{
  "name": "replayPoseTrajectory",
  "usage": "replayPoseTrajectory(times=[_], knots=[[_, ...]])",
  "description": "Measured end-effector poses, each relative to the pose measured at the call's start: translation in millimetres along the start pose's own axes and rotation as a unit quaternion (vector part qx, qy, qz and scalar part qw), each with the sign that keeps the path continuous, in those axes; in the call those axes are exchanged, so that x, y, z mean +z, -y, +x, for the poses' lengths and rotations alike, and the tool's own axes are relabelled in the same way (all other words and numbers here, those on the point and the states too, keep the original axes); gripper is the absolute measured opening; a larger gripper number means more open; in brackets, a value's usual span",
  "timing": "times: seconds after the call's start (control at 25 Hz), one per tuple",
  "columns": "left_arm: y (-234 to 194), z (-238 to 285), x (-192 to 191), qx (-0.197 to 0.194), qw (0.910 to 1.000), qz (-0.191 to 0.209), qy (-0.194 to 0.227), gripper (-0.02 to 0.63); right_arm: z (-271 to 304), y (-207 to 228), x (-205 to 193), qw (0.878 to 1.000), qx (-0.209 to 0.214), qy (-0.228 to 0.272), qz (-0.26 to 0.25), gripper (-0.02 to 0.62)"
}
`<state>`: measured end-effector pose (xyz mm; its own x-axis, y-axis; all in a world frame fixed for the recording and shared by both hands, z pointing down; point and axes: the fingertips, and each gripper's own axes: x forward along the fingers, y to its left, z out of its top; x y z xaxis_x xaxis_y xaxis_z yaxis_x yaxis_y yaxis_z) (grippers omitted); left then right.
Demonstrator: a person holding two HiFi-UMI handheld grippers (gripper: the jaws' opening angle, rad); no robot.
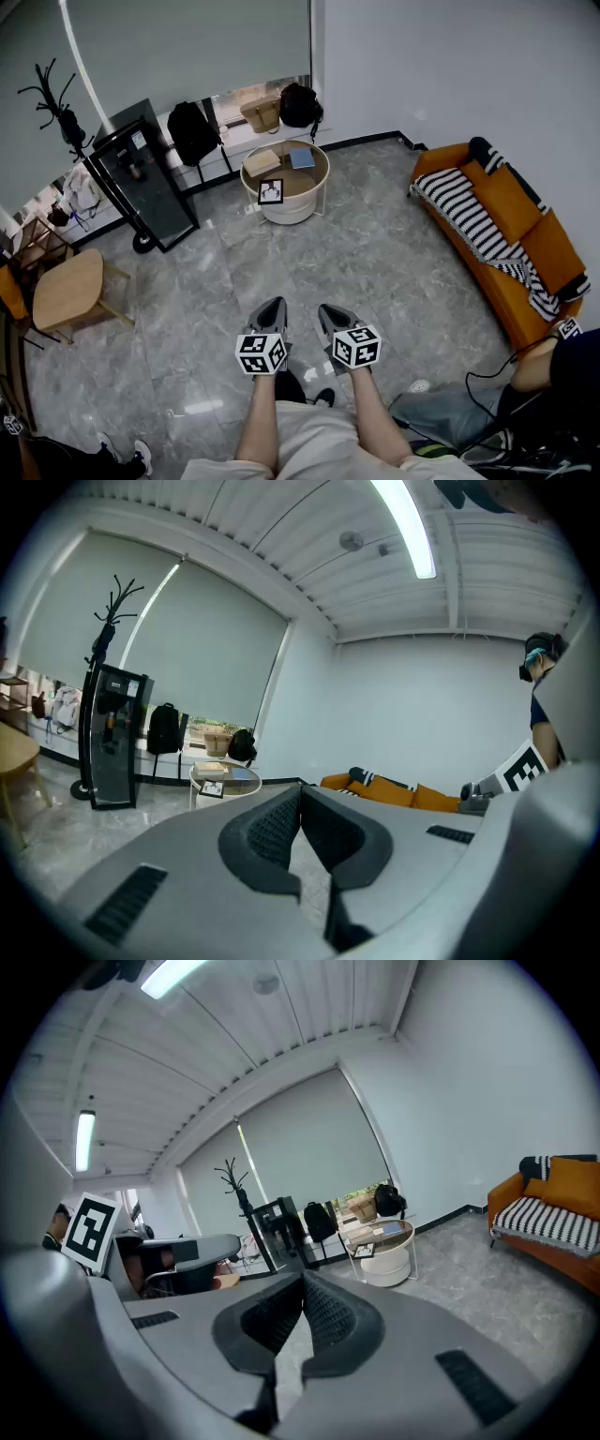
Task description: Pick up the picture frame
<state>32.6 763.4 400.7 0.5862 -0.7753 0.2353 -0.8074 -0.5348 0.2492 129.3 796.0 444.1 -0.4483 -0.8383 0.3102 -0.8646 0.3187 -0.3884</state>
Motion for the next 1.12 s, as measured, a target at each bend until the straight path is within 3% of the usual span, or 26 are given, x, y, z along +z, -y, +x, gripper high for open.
replayPoseTrajectory(times=[0.2,0.4,0.64,0.8,1.12], knots=[[1.0,4.1,-7.1,-0.021,0.9996,0.016,-0.011,0.021,7.9,8.7,-1.0,1.0,-0.009,0.002,0.012,0.034],[-13.5,27.1,-6.7,-0.025,0.9995,-0.004,-0.021,0.021,22.5,21.2,-0.4,1.0,-0.019,-0.014,0.014,0.035],[-25.7,65.0,6.3,-0.038,0.9989,-0.002,-0.029,0.021,38.8,53.8,24.9,0.994,-0.028,0.027,0.099,0.035],[-44.0,96.4,19.9,-0.046,0.9979,-0.037,-0.029,0.021,57.8,72.4,34.9,0.996,-0.034,0.012,0.082,0.035],[-95.1,168.5,59.7,-0.039,0.998,-0.015,-0.046,0.021,130.5,101.4,76.1,0.996,-0.029,0.002,0.083,0.035]])
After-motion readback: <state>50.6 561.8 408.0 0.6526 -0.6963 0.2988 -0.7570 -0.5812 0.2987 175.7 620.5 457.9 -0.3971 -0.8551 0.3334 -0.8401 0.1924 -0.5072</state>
